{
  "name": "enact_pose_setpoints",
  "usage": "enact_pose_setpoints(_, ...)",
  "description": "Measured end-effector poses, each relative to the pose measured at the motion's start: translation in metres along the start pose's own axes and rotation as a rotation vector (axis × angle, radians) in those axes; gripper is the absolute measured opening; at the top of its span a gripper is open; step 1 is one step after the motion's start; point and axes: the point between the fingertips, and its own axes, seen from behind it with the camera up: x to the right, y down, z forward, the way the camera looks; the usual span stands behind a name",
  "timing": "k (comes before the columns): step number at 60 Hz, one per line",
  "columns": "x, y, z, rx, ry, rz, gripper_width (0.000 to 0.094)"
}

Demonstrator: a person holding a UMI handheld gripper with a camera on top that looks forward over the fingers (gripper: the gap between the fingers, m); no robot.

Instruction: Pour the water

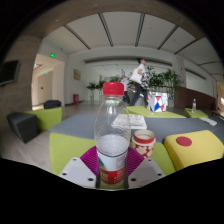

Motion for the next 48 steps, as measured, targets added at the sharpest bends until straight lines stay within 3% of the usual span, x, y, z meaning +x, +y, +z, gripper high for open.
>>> enact_pose_setpoints(13,-0.052,-0.111,-0.014,0.134,-0.268,0.411,0.0306)
enact_pose_setpoints(25,-0.068,-0.199,-0.008,0.128,-0.559,1.162,0.0305)
enact_pose_setpoints(30,-0.050,-0.206,0.017,0.103,-0.661,1.479,0.0304)
enact_pose_setpoints(35,-0.034,-0.198,0.043,0.073,-0.699,1.749,0.0305)
enact_pose_setpoints(40,-0.025,-0.177,0.062,0.052,-0.719,1.943,0.0307)
enact_pose_setpoints(48,-0.015,-0.141,0.083,0.026,-0.666,2.110,0.0304)
